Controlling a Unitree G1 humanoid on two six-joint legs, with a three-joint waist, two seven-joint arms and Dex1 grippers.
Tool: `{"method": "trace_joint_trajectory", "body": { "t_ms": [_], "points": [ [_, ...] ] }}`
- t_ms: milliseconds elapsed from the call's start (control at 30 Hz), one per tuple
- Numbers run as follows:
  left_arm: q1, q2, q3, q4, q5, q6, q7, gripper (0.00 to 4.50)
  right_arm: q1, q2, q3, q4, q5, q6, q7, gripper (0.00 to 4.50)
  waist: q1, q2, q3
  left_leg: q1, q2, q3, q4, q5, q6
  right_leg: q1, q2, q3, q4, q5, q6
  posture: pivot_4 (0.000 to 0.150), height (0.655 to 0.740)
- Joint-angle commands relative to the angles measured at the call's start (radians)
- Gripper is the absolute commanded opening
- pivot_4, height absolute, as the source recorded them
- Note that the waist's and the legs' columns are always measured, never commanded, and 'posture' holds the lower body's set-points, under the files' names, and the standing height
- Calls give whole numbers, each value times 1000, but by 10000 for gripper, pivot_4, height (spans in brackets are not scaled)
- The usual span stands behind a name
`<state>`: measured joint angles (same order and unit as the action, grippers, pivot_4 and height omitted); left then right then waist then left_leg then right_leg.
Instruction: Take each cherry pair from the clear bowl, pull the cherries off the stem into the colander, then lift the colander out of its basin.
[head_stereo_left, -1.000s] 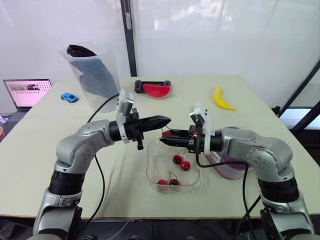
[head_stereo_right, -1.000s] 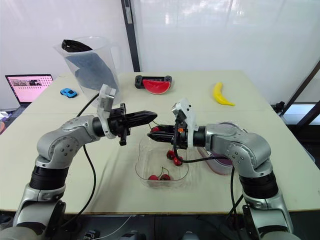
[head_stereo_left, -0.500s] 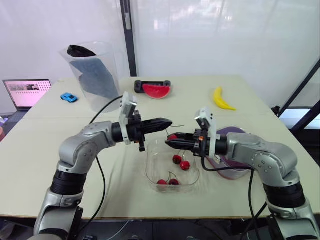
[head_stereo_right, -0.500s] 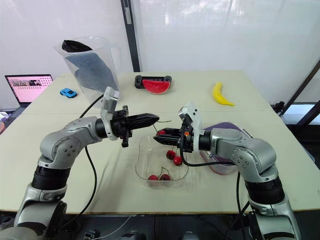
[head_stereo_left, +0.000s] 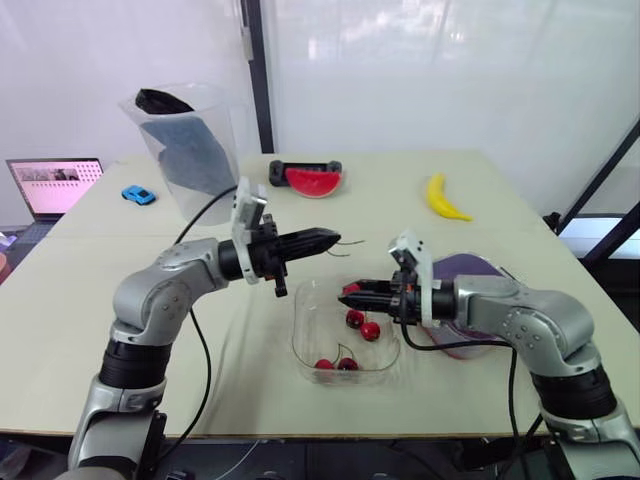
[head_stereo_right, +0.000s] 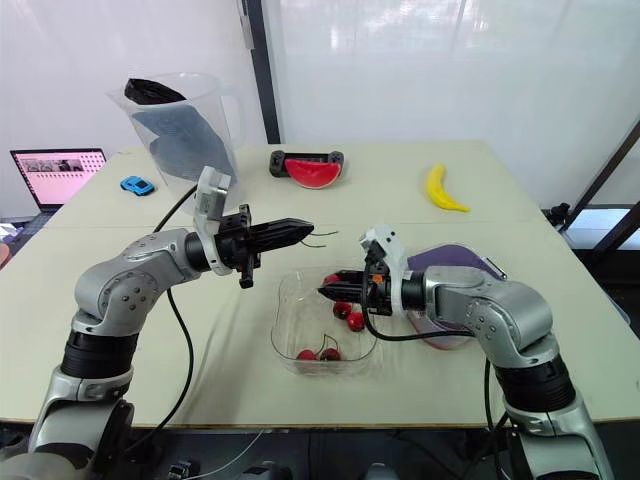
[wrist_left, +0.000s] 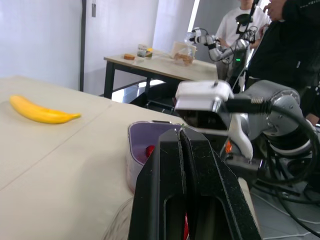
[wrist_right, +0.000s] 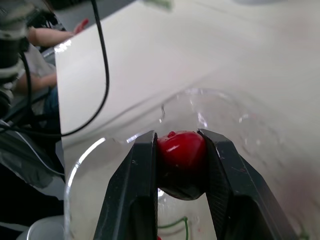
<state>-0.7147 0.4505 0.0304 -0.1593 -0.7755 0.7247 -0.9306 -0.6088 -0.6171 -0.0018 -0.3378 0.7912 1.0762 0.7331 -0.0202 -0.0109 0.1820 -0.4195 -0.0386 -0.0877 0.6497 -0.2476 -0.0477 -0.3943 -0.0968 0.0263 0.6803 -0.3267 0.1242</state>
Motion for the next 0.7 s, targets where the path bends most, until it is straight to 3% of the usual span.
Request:
{"method": "trace_joint_trajectory", "body": {
  "t_ms": [33,233,333,700],
  "points": [
    [-5,3,26,-32,-13,-21,0,0,-77,-116,-90,3,31,8,64,8371,2,0,0,0,0,0,0,0,0,0,0,0,0,0,0,1500,7400],
    [19,9,29,-40,-1,-42,4,0,-126,-479,2,182,-199,-150,262,8371,5,0,0,0,0,1,0,-1,2,3,0,-1,-5,0,0,1500,7400],
    [39,9,30,-52,1,-50,13,0,-131,-563,83,294,-312,-242,340,8371,-1,0,0,0,0,3,-1,-1,2,3,0,-1,-6,0,0,1500,7400],
    [74,38,34,-70,21,-76,29,0,-85,-496,222,422,-499,-364,435,8371,5,0,0,0,1,2,0,-1,2,2,-1,0,-6,0,0,1500,7400]
  ]
}}
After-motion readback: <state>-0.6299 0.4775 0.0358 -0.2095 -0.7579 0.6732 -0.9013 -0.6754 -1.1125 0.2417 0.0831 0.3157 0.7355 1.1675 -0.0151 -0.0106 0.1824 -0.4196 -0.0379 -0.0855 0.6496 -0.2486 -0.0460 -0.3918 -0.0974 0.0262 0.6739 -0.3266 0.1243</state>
